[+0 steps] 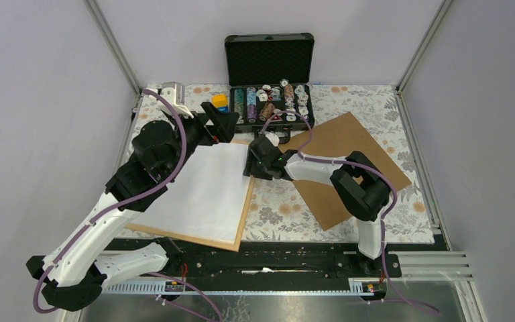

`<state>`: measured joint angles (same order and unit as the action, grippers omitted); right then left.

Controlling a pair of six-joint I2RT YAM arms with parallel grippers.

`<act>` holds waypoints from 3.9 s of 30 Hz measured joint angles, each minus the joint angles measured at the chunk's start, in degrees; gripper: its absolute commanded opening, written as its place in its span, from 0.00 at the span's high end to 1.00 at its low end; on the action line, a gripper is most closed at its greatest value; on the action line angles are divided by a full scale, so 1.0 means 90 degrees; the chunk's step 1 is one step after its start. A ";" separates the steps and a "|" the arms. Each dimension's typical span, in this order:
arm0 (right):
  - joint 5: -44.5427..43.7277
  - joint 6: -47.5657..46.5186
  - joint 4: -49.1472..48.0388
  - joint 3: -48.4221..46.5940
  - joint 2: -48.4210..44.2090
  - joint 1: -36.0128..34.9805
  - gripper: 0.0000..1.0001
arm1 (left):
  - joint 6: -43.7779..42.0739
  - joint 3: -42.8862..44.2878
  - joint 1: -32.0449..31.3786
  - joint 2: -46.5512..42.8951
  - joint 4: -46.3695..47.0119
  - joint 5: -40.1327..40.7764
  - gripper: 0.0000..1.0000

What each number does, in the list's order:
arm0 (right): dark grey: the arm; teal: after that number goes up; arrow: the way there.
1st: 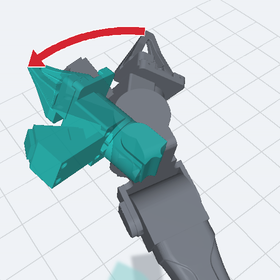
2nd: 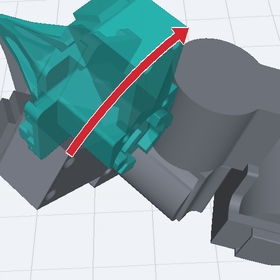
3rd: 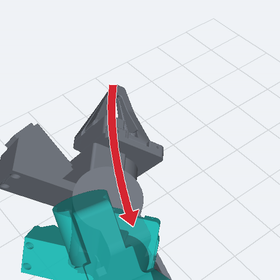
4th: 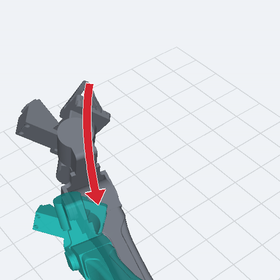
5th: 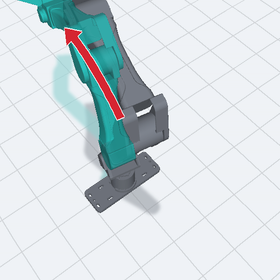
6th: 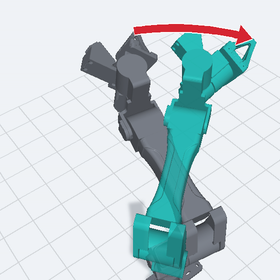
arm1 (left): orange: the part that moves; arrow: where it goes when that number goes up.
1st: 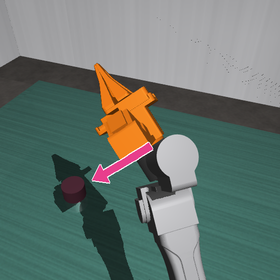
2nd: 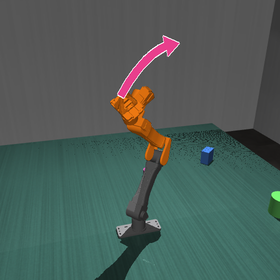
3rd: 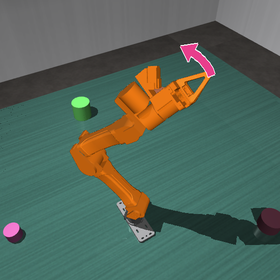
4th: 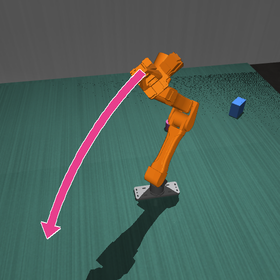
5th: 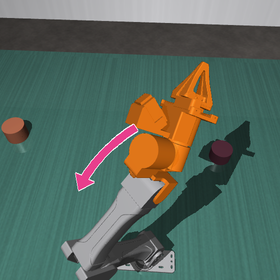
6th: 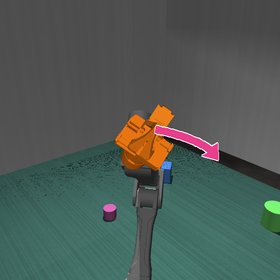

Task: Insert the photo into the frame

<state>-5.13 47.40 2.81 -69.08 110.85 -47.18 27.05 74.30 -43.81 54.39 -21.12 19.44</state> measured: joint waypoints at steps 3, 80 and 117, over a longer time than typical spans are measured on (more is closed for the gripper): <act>-0.0279 -0.0002 0.0226 -0.0384 0.0245 -0.0158 0.43 | -0.0005 -0.0087 0.0000 -0.0005 -0.0002 0.0002 0.01; 0.1032 -0.0942 -0.0658 0.0923 -0.0440 0.1054 0.52 | 0.2681 -0.0952 0.2531 0.6543 0.3752 -0.4959 0.01; 0.0801 -0.1894 0.0974 0.3055 -0.4121 0.7497 0.00 | 0.1625 0.0821 -0.0379 0.6773 0.1904 -0.4626 0.01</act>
<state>2.09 30.35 11.57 -41.58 73.76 20.29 41.67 81.69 -47.22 115.35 -3.99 -22.20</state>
